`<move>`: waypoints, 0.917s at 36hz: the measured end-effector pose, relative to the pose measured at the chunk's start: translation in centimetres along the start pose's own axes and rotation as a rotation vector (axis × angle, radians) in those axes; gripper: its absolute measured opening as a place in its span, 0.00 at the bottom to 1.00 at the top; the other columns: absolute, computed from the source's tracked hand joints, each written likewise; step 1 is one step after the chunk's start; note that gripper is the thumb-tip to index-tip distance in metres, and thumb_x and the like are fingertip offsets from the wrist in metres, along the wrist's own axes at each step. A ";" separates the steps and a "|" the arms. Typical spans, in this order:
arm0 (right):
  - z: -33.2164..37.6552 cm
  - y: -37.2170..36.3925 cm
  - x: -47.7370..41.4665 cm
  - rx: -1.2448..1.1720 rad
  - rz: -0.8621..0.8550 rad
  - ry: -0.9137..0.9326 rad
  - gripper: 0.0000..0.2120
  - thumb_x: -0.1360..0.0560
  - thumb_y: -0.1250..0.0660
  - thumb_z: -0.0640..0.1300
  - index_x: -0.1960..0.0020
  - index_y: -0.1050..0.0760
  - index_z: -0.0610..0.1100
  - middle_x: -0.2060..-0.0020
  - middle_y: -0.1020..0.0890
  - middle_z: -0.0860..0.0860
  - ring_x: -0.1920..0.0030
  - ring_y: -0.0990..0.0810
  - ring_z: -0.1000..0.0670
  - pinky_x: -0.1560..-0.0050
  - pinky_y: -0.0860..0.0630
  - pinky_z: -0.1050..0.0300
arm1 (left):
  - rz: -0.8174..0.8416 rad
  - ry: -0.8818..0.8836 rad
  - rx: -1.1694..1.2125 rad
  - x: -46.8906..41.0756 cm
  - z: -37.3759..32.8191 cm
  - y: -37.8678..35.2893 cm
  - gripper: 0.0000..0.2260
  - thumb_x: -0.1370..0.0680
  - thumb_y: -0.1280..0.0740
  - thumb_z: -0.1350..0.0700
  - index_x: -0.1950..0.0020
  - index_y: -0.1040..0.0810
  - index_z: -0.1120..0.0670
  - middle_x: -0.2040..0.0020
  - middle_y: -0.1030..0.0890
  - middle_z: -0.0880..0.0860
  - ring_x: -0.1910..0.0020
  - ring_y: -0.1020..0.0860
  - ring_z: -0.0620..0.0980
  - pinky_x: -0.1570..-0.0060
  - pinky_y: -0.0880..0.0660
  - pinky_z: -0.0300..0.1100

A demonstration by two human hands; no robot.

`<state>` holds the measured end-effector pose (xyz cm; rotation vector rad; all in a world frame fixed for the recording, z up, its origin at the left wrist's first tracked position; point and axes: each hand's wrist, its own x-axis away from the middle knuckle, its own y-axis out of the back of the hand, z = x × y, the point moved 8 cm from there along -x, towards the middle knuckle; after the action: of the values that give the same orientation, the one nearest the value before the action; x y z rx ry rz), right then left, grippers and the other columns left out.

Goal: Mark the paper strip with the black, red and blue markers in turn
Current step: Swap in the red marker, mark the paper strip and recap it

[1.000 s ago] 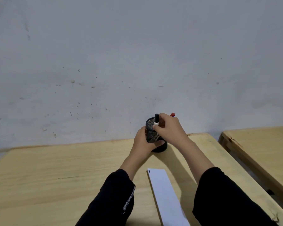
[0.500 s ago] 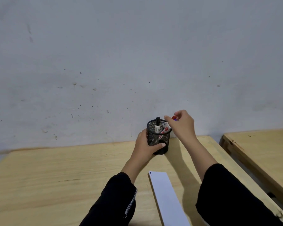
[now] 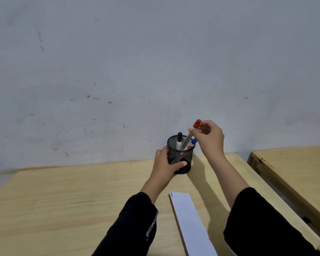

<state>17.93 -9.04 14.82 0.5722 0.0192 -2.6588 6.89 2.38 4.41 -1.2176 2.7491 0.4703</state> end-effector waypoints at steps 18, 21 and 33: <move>9.0 2.6 6.3 -0.107 0.074 0.324 0.10 0.30 0.28 0.37 0.51 0.22 0.46 0.55 0.18 0.52 0.53 0.19 0.50 0.48 0.22 0.52 | -0.203 0.075 0.125 3.8 -3.7 5.2 0.12 0.26 0.29 0.56 0.46 0.22 0.62 0.52 0.19 0.54 0.56 0.22 0.47 0.57 0.26 0.32; 8.5 2.7 8.0 -0.056 0.093 0.313 0.13 0.30 0.29 0.36 0.54 0.23 0.53 0.55 0.18 0.52 0.54 0.19 0.50 0.50 0.23 0.55 | -0.211 -0.021 0.158 5.3 -6.9 6.5 0.07 0.24 0.31 0.56 0.50 0.19 0.59 0.52 0.17 0.57 0.50 0.20 0.54 0.43 0.24 0.45; 7.0 2.2 13.2 0.268 0.277 0.366 0.09 0.31 0.29 0.35 0.53 0.18 0.46 0.61 0.18 0.53 0.59 0.20 0.52 0.55 0.24 0.64 | 0.052 -0.286 0.002 11.3 -13.2 5.7 0.04 0.27 0.29 0.55 0.53 0.17 0.51 0.56 0.15 0.48 0.56 0.19 0.41 0.54 0.25 0.30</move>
<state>5.17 -16.99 16.19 1.0596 -0.2923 -2.2709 -4.51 -6.18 15.86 -0.9924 2.5412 0.5955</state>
